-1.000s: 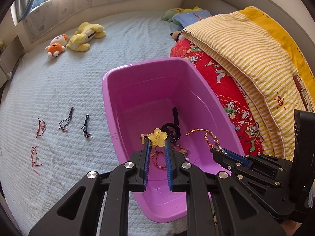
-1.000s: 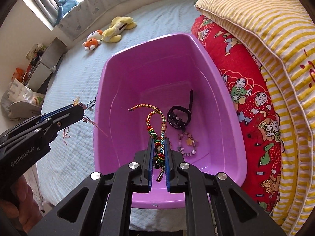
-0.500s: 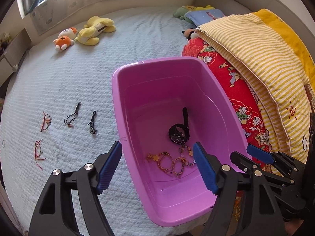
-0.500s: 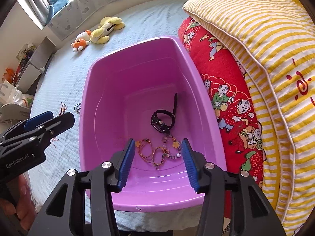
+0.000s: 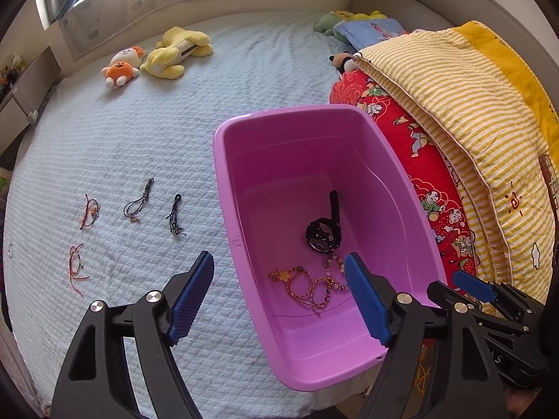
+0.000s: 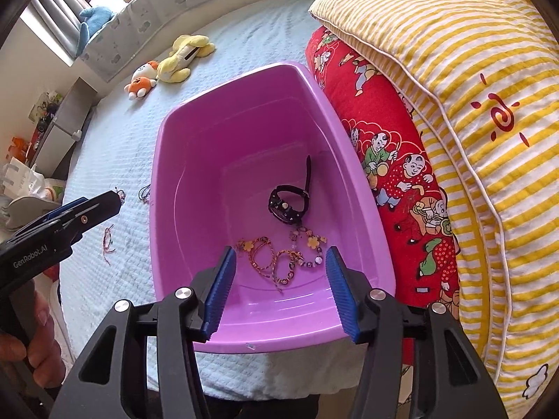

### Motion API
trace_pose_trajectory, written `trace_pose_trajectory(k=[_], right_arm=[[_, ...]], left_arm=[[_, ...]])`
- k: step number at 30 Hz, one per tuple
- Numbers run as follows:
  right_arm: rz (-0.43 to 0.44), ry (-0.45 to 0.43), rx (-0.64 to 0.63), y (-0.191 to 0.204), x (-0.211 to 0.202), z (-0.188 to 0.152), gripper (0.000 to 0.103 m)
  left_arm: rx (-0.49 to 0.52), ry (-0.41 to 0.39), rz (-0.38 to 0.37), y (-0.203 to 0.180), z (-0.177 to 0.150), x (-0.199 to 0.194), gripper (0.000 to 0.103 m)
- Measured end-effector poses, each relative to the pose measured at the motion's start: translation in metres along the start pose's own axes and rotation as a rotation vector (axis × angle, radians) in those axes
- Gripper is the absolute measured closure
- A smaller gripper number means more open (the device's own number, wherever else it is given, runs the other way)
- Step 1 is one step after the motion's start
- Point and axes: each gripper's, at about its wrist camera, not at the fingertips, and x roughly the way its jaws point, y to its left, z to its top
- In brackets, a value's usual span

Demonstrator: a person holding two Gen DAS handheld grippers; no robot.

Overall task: Organize jewelry
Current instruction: 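Withdraw both tools from the tub back over the remaining jewelry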

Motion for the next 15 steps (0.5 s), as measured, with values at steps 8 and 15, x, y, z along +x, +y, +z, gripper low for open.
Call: trace_pose_trajectory(k=[8, 15], right_arm=[[0.006, -0.008, -0.015, 0.007, -0.012, -0.008, 0.051], [0.026, 0.005, -0.044, 0.017, -0.018, -0.02, 0.049]], left_arm=[[0.022, -0.013, 0.004, 0.003, -0.008, -0.015, 0.028], [0.028, -0.022, 0.014, 0.011, -0.021, -0.027, 0.028]])
